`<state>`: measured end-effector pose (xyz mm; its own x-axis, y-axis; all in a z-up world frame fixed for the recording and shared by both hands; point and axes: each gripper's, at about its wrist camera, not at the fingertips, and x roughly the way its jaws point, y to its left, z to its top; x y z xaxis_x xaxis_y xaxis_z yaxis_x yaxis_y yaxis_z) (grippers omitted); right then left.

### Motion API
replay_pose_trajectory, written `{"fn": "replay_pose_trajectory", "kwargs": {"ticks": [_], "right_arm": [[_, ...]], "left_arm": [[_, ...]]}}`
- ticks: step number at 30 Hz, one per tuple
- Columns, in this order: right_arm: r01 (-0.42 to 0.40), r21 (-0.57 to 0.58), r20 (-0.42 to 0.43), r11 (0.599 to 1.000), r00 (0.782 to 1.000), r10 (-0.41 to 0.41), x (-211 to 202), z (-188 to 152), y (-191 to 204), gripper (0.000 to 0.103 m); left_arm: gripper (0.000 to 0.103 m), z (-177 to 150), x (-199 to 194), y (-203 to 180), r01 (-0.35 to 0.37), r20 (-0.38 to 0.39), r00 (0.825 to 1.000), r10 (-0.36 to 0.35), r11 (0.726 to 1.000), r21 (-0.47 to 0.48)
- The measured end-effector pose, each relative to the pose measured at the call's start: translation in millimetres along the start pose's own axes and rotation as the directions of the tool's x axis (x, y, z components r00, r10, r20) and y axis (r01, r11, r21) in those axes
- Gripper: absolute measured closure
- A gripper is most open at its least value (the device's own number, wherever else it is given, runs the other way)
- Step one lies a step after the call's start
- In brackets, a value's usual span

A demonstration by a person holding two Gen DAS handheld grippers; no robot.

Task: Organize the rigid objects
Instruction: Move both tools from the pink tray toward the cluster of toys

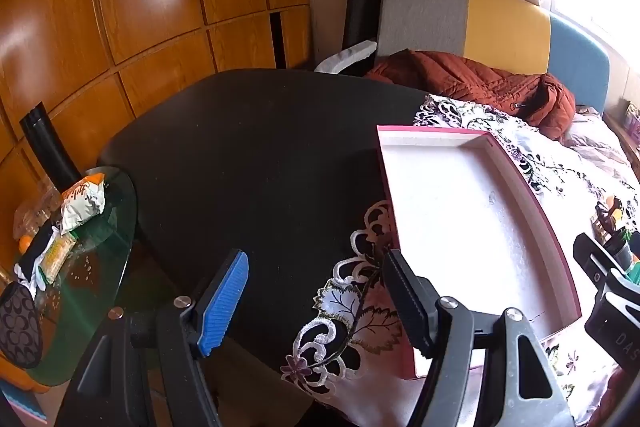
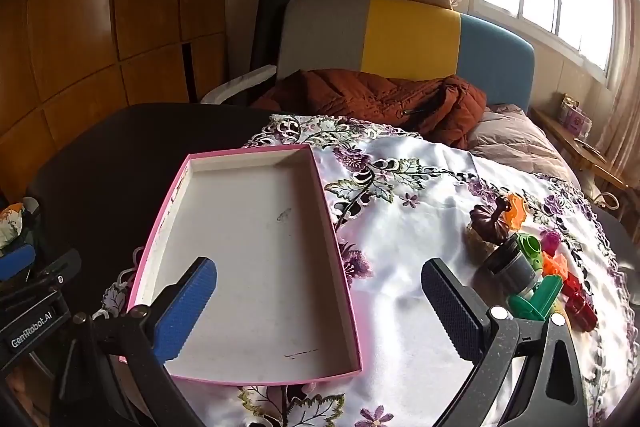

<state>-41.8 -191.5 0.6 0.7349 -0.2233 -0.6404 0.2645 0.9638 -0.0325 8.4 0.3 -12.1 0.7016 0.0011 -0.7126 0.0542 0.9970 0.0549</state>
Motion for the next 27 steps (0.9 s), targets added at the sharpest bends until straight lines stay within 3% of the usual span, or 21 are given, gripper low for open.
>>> {"fn": "replay_pose_trajectory", "kwargs": {"ticks": [27], "right_arm": [[0.036,0.016,0.030,0.999,0.999,-0.036,-13.7,11.4,-15.7,0.000]], "left_arm": [[0.032,-0.5,0.7,-4.1,0.061,-0.024,0.998,-0.061,0.998,0.004]]}}
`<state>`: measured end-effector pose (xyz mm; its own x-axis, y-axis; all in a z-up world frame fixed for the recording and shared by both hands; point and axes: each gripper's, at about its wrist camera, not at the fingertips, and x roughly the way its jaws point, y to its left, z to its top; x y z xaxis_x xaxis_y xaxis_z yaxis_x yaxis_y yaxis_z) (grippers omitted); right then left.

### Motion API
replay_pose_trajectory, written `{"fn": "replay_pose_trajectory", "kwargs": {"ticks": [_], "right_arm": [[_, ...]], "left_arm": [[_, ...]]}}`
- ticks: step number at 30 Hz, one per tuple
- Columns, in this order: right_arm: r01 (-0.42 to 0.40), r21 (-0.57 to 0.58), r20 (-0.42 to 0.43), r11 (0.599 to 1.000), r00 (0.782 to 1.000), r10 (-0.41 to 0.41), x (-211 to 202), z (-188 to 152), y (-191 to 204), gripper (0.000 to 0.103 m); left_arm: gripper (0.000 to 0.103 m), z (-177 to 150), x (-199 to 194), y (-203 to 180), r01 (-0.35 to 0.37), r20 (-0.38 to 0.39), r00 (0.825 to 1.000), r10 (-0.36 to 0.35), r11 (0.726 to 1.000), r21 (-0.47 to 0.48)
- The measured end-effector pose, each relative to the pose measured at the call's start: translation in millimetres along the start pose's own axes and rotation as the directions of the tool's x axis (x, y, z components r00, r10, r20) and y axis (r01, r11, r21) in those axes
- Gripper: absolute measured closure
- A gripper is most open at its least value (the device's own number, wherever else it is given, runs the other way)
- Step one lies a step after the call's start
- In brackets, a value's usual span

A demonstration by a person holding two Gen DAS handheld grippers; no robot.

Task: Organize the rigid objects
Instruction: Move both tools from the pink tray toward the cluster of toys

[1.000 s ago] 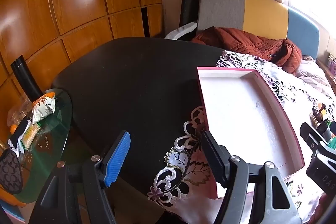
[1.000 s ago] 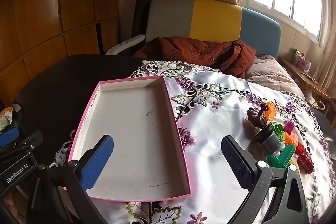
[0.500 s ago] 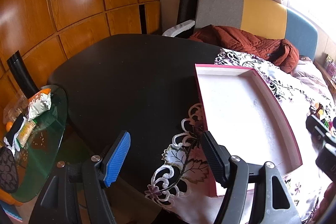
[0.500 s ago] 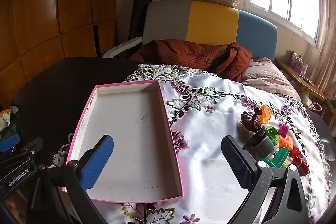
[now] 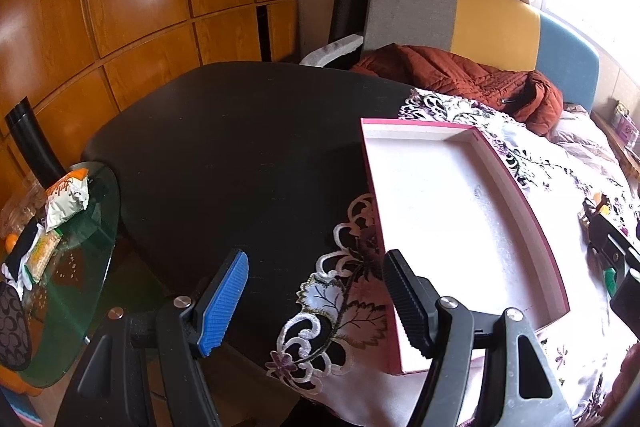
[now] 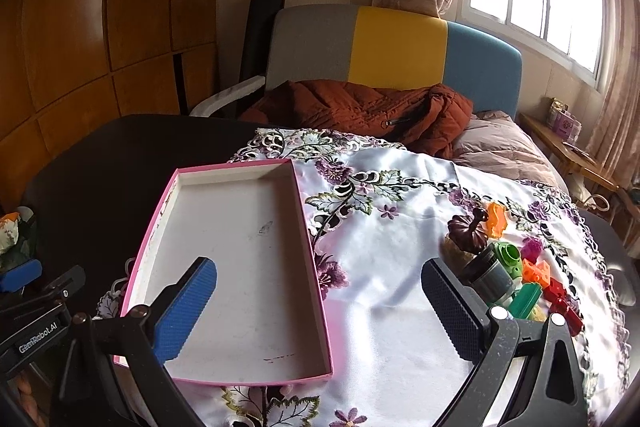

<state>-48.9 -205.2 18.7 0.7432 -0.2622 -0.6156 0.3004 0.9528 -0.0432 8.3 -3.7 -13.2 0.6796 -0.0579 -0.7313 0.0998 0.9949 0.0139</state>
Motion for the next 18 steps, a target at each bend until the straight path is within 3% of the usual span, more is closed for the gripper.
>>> {"fn": "replay_pose_trajectory", "kwargs": {"ticks": [11,18], "right_arm": [[0.003,0.022,-0.015,1.000,1.000,-0.003,3.0,-3.8,-12.2,0.000],[0.021,0.031,-0.051,0.999,0.999,-0.019,10.0,-7.3,-30.3,0.000]], "left_arm": [[0.032,0.7,-4.0,-14.0,0.037,0.009,0.999,-0.038,0.998,0.050],[0.032,4.5,-5.0,-28.6,0.149,-0.009,0.989,-0.148,0.985,0.086]]}}
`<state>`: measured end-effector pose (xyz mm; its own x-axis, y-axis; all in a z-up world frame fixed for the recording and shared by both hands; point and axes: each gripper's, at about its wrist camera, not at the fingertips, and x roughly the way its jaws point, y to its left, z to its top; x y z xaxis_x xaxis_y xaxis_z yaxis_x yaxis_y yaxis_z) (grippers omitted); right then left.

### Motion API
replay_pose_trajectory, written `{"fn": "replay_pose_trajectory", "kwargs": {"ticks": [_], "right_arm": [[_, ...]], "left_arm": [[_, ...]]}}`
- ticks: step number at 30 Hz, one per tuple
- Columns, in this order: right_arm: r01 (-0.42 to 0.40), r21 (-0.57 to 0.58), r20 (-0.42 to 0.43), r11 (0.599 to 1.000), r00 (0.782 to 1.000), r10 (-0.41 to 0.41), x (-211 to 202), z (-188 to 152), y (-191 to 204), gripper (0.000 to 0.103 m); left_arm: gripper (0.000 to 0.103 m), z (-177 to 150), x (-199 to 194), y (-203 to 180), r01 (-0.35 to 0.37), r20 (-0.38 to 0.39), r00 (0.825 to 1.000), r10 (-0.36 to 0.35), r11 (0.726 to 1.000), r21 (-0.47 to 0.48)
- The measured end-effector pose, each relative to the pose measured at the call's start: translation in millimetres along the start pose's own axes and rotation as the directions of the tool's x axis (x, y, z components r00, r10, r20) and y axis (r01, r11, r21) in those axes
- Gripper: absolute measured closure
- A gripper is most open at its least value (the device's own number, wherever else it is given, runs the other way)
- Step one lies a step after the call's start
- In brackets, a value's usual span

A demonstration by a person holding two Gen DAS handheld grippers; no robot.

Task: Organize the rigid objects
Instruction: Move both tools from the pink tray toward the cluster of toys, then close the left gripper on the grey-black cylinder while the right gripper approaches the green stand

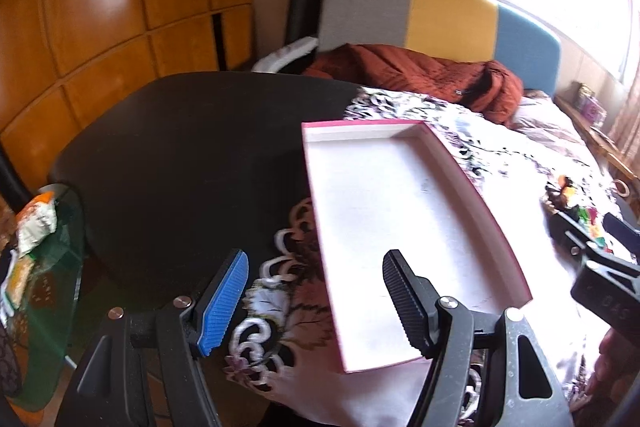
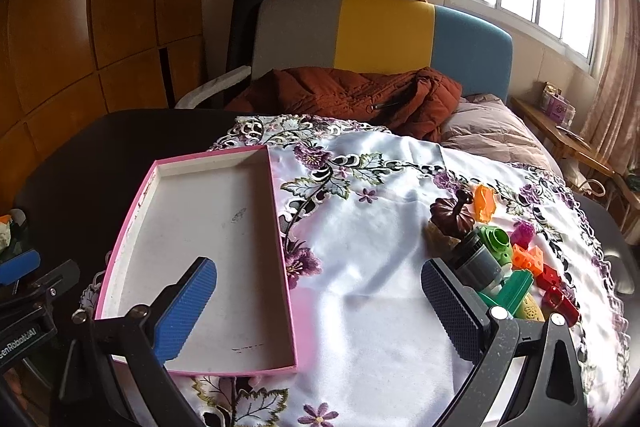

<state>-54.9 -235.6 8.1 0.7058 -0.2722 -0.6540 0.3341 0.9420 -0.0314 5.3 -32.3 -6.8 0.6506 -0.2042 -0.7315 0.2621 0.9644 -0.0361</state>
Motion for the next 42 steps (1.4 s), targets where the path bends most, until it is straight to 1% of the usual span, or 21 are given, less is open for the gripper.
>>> {"fn": "replay_pose_trajectory", "kwargs": {"ticks": [3,5,9,11,13,15,18,21,22,25,26,27,28,30,32,34,37,41,42], "right_arm": [[0.038,0.001,-0.017,0.999,0.999,-0.038,4.3,0.1,-16.9,0.000],[0.069,-0.001,-0.021,0.998,0.997,-0.069,5.3,1.2,-29.2,0.000],[0.117,0.004,-0.035,0.993,0.992,-0.117,7.1,3.8,-57.0,0.000],[0.143,0.007,-0.042,0.990,0.989,-0.143,8.1,5.6,-72.9,0.000],[0.166,0.025,-0.054,0.986,0.985,-0.165,9.2,7.0,-91.4,0.000],[0.193,0.045,-0.065,0.980,0.980,-0.190,11.2,8.6,-112.8,0.000],[0.236,0.091,-0.083,0.967,0.970,-0.229,15.1,11.7,-151.5,0.000],[0.274,0.214,-0.103,0.938,0.961,-0.257,17.9,11.6,-202.8,0.000],[0.288,0.265,-0.112,0.920,0.957,-0.268,19.2,9.4,-220.8,0.000],[0.347,0.396,-0.134,0.850,0.938,-0.320,19.9,-2.8,-262.3,0.000],[0.353,0.443,-0.150,0.824,0.935,-0.320,20.5,-7.8,-273.8,0.000],[0.347,0.494,-0.171,0.797,0.938,-0.303,21.4,-11.8,-284.3,0.000],[0.328,0.537,-0.171,0.777,0.945,-0.280,21.4,-14.6,-291.1,0.000],[0.312,0.577,-0.176,0.754,0.950,-0.259,21.7,-17.8,-299.4,0.000],[0.304,0.592,-0.186,0.746,0.953,-0.241,23.1,-20.4,-302.4,0.000],[0.289,0.602,-0.185,0.745,0.957,-0.221,24.0,-21.3,-302.5,0.000],[0.279,0.599,-0.179,0.750,0.960,-0.214,25.2,-20.7,-301.7,0.000],[0.265,0.619,-0.178,0.739,0.964,-0.197,25.1,-23.0,-305.4,0.000],[0.264,0.624,-0.179,0.736,0.965,-0.194,25.1,-23.6,-306.3,0.000]], "left_arm": [[0.032,1.8,2.4,-11.5,0.038,-0.010,0.999,-0.038,0.999,0.025],[0.032,2.8,2.7,-24.2,0.059,-0.007,0.998,-0.059,0.996,0.061],[0.032,7.2,5.9,-48.7,0.105,-0.016,0.994,-0.104,0.987,0.122],[0.032,9.7,7.4,-61.9,0.141,-0.021,0.990,-0.140,0.979,0.145],[0.032,12.1,6.6,-72.2,0.175,-0.020,0.984,-0.174,0.971,0.161],[0.032,14.4,5.6,-83.2,0.191,-0.013,0.981,-0.192,0.964,0.186],[0.032,19.0,8.0,-102.8,0.229,-0.021,0.973,-0.230,0.948,0.223],[0.032,22.1,15.5,-120.8,0.267,-0.046,0.964,-0.264,0.931,0.251],[0.032,23.8,18.1,-129.3,0.289,-0.057,0.957,-0.284,0.922,0.256],[0.032,25.4,24.3,-152.7,0.331,-0.100,0.944,-0.315,0.901,0.280],[0.032,25.8,26.7,-161.2,0.345,-0.114,0.939,-0.326,0.893,0.288],[0.032,25.9,29.1,-170.0,0.356,-0.127,0.934,-0.333,0.885,0.299],[0.032,25.9,33.7,-183.3,0.370,-0.148,0.929,-0.339,0.874,0.315],[0.032,25.4,40.7,-201.2,0.394,-0.180,0.918,-0.353,0.858,0.328],[0.032,24.1,47.6,-223.4,0.404,-0.203,0.914,-0.352,0.842,0.359],[0.032,23.0,49.2,-240.2,0.410,-0.205,0.911,-0.357,0.825,0.388],[0.032,21.4,56.2,-267.3,0.410,-0.213,0.912,-0.351,0.800,0.439],[0.032,20.5,65.1,-294.7,0.413,-0.223,0.910,-0.348,0.773,0.482],[0.032,20.5,68.6,-301.1,0.426,-0.239,0.905,-0.353,0.765,0.483]]}}
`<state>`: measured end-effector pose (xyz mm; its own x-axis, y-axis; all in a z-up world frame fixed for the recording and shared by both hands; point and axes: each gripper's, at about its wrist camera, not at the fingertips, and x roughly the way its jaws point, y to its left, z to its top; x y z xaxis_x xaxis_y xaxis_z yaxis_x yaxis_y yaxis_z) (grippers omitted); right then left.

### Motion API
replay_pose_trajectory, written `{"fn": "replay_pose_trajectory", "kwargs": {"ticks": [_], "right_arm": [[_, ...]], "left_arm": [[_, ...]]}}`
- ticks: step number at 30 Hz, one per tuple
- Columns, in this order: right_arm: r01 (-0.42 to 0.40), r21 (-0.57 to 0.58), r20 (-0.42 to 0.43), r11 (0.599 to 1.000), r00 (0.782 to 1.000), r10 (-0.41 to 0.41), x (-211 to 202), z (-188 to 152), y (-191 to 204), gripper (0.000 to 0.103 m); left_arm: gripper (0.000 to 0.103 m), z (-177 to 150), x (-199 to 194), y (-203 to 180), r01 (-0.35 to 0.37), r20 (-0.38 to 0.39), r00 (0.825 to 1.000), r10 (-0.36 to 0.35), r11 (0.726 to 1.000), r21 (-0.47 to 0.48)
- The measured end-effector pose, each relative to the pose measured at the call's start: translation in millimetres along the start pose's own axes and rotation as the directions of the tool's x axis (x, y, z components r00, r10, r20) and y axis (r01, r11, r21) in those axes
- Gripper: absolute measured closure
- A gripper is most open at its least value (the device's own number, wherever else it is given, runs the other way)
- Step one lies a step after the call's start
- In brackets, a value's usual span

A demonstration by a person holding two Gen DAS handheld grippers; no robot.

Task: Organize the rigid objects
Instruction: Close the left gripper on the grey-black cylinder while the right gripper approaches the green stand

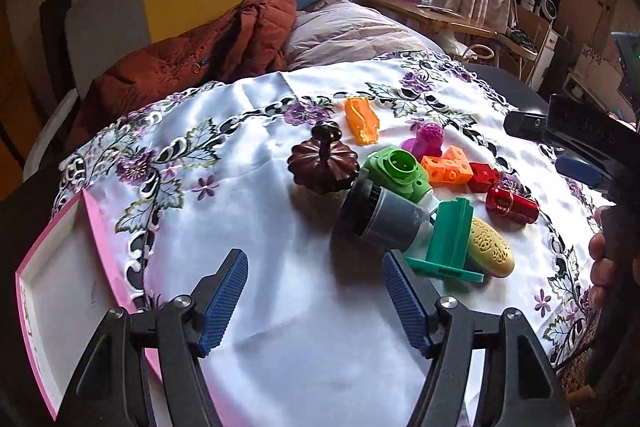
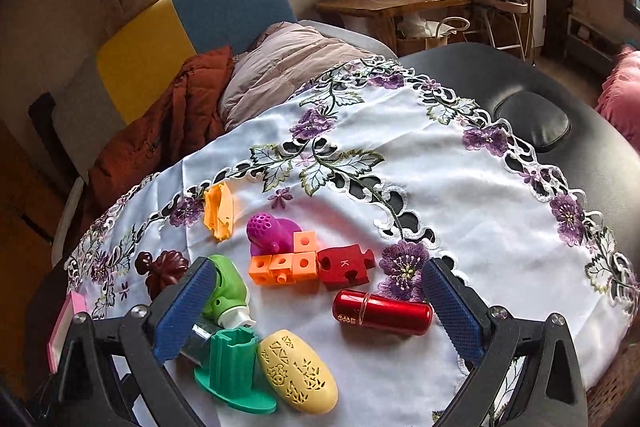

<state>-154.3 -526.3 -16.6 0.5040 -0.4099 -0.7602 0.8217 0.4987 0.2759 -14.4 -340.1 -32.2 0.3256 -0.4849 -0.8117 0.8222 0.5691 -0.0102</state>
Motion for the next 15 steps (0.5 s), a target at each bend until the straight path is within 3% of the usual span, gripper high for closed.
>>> {"fn": "replay_pose_trajectory", "kwargs": {"ticks": [15], "right_arm": [[-0.031,0.004,-0.026,0.999,0.999,0.032,4.9,1.0,0.5,0.000]], "left_arm": [[0.035,32.4,39.4,4.3,0.190,-0.041,0.979,-0.199,0.968,-0.167]]}}
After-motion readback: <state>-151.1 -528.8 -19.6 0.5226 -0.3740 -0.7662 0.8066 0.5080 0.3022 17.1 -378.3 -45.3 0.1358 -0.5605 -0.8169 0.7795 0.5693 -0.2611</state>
